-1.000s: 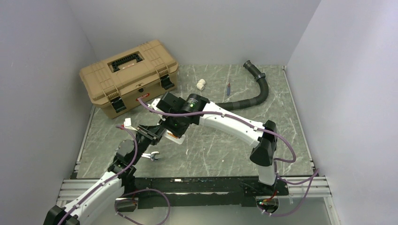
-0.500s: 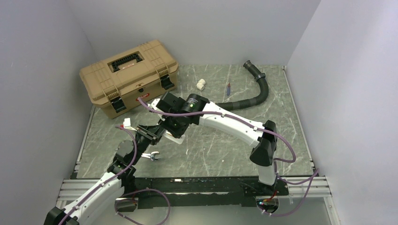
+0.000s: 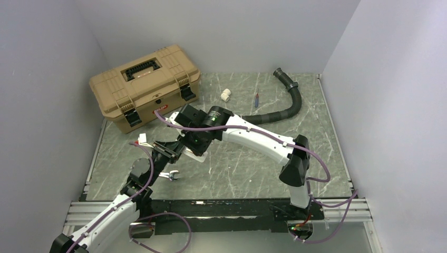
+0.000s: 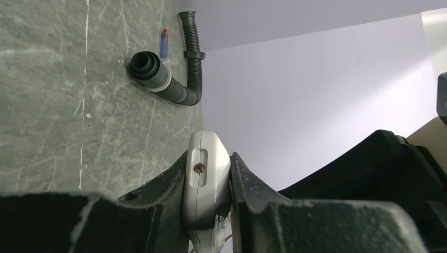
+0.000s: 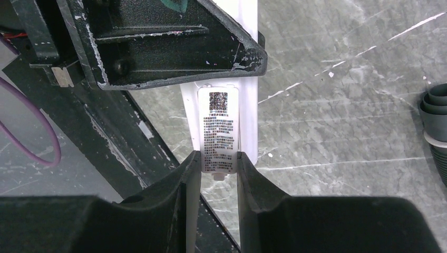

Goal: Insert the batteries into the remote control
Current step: Load the battery cover into the remote control.

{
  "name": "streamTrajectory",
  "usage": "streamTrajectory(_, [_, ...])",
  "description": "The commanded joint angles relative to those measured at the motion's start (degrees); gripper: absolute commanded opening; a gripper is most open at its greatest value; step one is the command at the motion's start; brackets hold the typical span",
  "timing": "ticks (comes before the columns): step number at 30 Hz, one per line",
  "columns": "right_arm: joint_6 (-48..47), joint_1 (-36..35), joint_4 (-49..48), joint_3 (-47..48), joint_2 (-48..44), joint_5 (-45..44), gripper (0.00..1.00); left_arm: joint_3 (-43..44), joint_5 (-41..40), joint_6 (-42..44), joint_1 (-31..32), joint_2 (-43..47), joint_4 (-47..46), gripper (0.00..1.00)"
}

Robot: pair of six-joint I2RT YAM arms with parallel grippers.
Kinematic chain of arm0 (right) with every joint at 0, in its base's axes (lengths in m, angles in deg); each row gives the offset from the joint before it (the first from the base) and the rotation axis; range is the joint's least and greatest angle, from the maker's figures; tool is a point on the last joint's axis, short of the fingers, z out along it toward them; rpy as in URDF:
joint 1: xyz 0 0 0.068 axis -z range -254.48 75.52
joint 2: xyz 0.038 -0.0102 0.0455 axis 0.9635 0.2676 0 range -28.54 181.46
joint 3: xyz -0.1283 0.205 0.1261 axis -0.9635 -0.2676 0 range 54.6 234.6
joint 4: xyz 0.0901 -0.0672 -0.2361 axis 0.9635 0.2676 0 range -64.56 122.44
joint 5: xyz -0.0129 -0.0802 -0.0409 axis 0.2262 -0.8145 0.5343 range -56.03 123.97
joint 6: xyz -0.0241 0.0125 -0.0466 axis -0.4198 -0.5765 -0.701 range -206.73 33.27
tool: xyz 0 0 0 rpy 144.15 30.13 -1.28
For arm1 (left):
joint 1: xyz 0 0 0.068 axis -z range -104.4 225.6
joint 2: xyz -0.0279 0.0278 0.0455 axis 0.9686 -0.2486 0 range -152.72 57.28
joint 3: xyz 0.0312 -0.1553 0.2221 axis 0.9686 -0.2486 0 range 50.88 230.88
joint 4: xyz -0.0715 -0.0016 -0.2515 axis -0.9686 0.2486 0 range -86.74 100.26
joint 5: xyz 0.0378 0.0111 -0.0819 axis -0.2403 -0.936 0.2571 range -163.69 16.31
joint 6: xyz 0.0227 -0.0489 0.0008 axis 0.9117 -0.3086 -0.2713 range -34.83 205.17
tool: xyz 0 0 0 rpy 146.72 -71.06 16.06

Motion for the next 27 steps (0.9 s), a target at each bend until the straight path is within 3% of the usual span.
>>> streamTrajectory(1, [1.2,-0.2,-0.1,0.93,0.18,0.55,0.0,0.23,-1.13,-1.12,-0.24,1.03,-2.52,0.0])
streamTrajectory(27, [1.37,-0.25,1.12,0.98,0.53,-1.0,0.0,0.23,-1.38,-1.12,-0.26,1.87,-1.78,0.0])
